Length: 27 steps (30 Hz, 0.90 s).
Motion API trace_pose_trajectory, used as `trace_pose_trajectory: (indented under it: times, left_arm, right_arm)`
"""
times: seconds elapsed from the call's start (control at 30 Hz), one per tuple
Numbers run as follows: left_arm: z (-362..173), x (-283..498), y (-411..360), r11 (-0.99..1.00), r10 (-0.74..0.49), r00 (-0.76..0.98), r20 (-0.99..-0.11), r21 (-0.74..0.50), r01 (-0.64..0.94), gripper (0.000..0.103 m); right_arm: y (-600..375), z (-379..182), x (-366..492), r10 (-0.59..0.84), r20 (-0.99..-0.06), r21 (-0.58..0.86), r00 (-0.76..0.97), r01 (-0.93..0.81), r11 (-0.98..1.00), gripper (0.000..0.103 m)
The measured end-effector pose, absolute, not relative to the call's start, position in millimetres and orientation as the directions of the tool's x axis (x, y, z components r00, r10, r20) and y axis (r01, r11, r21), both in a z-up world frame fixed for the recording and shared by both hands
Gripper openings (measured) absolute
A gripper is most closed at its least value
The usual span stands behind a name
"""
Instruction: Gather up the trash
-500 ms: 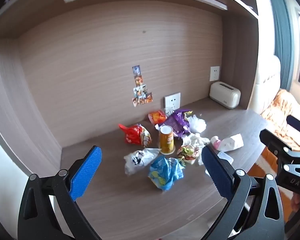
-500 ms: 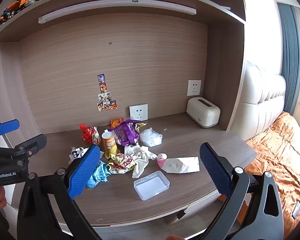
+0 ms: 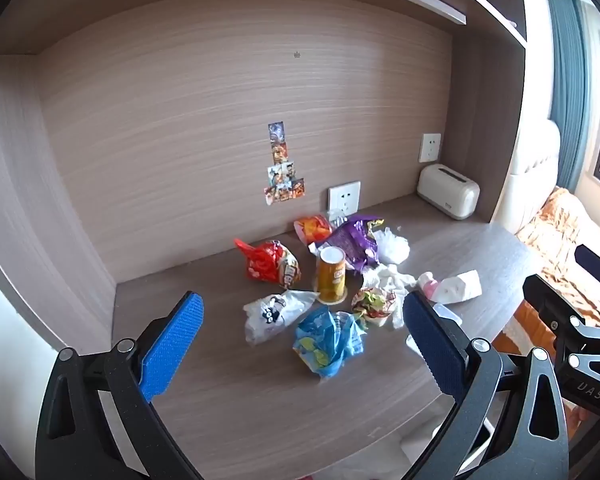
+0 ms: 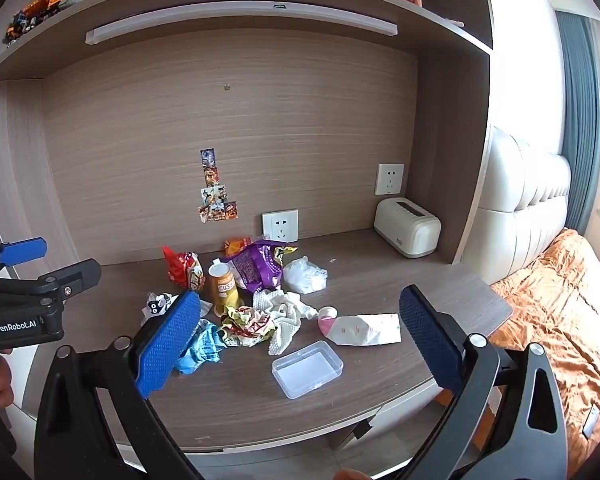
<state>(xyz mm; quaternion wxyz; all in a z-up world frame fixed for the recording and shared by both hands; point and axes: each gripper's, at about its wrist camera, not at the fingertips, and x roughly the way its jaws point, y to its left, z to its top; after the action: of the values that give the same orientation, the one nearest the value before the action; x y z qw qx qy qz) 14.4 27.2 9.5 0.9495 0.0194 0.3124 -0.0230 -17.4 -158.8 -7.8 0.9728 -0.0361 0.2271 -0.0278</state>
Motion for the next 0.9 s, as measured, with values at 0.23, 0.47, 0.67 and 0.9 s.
trace_pose_trajectory:
  times: [0.23, 0.47, 0.67, 0.9]
  left_arm:
    - [8, 5, 15, 0.997, -0.013, 0.813, -0.583, 0.057, 0.057, 0.098]
    - [7, 3, 16, 0.997, -0.017, 0.809, -0.588, 0.051, 0.058, 0.098]
    - [5, 3, 16, 0.998, -0.021, 0.805, -0.593, 0.041, 0.056, 0.098]
    - [3, 4, 16, 0.997, -0.022, 0.805, -0.593, 0.049, 0.063, 0.098]
  right_arm:
    - [-151, -8, -17, -0.086, -0.443, -0.122, 0.892, 0.035, 0.992, 0.099]
    - [-151, -7, -15, -0.082, -0.455, -0.118, 0.887, 0.032, 0.993, 0.099]
    - [-149, -9, -15, -0.087, -0.453, -0.119, 0.887, 0.036, 0.992, 0.099]
    - [-148, -9, -12, -0.08, -0.457, -0.111, 0.886, 0.033, 0.993, 0.099]
